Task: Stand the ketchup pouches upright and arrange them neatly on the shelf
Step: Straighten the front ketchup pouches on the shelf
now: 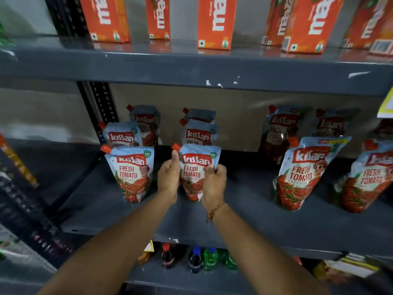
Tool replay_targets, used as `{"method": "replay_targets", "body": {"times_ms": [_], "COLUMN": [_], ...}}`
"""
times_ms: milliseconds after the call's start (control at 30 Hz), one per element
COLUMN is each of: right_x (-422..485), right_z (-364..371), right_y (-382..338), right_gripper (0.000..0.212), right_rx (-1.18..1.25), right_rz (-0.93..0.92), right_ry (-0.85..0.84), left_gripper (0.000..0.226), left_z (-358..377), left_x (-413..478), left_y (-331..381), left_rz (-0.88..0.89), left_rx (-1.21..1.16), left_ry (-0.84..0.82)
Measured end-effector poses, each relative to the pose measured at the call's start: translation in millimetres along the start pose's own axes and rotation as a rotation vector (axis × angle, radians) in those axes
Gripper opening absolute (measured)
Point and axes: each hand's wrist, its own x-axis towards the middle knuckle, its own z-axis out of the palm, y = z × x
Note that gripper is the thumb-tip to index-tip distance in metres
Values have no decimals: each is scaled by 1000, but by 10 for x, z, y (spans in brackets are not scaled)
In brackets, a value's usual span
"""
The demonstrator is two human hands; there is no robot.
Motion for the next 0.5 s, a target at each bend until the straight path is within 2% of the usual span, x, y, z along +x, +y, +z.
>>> {"method": "replay_targets", "body": {"times_ms": [100,167,233,267,300,333,400,433,467,500], "right_x": [-60,-118,-263,-364,-487,-581,-702,-707,-680,-650], "right_z": [-6,8,0,-16,-18,-19,90,178,271,384], "right_y": [-16,15,113,180,250,331,464,495,493,480], "right_gripper": [9,29,41,32,17,13,21,16,7,13], "right_rx": [-1,-85,-252,-261,-236,-216,-270,-301,-303,-315], "right_rz": [2,1,16,-17,-71,-120,-165,-163,-129,-80], "right_ry": [-14,55,248,278,200,64,-210,-304,-382,-455], "left_gripper": [60,63,49,37,30,29,29,29,33,40], "left_z": [-35,-76,-159,-205,-263,-312,-479,-578,-663,-759], "left_x": [-42,-75,-143,-189,-236,-283,-311,-279,-238,-185], "left_y": [9,-29,-125,-176,-220,-251,-277,-286,-270,-235], "left_rz": [19,44,84,113,149,187,256,266,245,203], "left_rx": [56,77,4,-52,-84,-93,-70,-42,-20,-15], "left_ry": [1,82,196,228,262,303,448,549,634,686]}}
